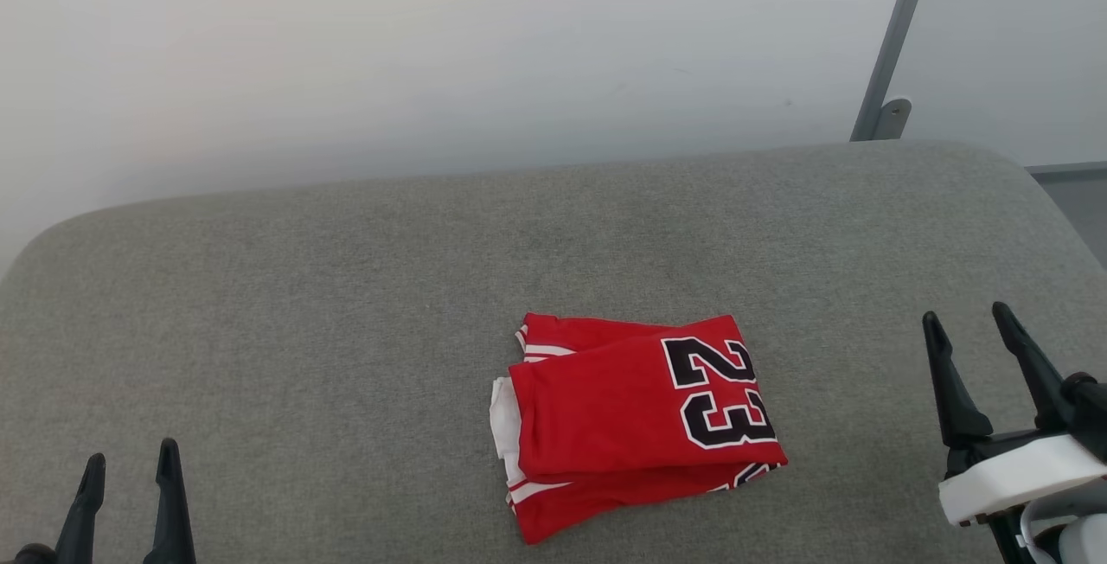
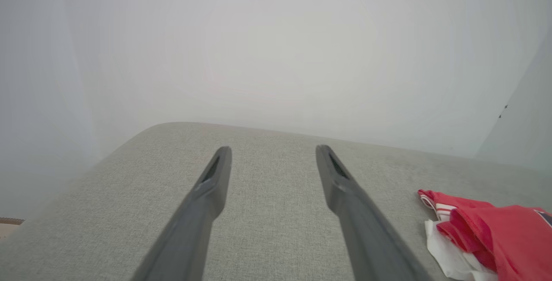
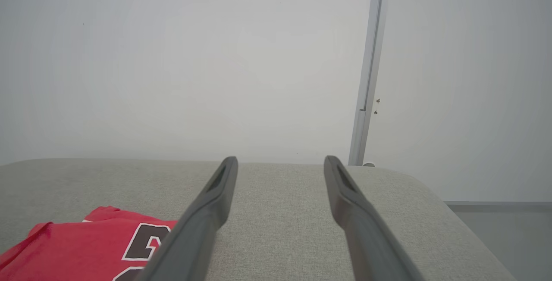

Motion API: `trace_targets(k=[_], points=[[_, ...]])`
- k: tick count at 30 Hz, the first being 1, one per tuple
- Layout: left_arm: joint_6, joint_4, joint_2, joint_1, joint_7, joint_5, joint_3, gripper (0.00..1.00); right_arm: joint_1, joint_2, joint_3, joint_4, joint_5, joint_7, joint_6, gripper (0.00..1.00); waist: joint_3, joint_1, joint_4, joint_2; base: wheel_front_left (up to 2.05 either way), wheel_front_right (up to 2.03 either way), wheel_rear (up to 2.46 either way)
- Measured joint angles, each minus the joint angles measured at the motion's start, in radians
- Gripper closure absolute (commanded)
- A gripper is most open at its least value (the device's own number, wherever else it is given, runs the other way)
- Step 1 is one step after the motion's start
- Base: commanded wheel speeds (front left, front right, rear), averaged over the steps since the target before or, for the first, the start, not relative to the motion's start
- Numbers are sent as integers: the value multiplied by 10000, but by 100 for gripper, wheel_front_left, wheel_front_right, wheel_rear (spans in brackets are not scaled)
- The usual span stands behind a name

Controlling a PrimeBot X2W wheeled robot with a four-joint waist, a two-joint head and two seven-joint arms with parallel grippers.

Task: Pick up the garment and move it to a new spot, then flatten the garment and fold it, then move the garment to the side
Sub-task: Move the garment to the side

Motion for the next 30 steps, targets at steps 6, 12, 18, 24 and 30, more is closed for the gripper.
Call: trace_targets(k=[6, 12, 18, 24, 30], points=[[0, -15, 17, 3, 0, 44, -42, 0, 113, 75, -169, -96, 0, 0, 0, 0, 50, 0, 88, 0, 0, 0, 0], [0, -12, 169, -8, 0, 40, -209, 0, 157, 104, -107, -123, -23, -2, 0, 0, 111, 0, 329, 0, 0, 0, 0], [0, -52, 288, -11, 0, -29, -251, 0, 164, -77, 261, 313, 430, 29, 0, 0, 181, 0, 752, 0, 0, 0, 0], [0, -63, 410, -2, 0, -104, -366, 0, -216, -688, 1074, 732, 1429, 1409, 0, 0, 294, 0, 1290, 0, 0, 0, 0], [0, 33, 485, -8, 0, -222, -581, 0, -639, -1507, 2065, 834, 2391, 3532, 0, 0, 467, 0, 1858, 0, 0, 0, 0]])
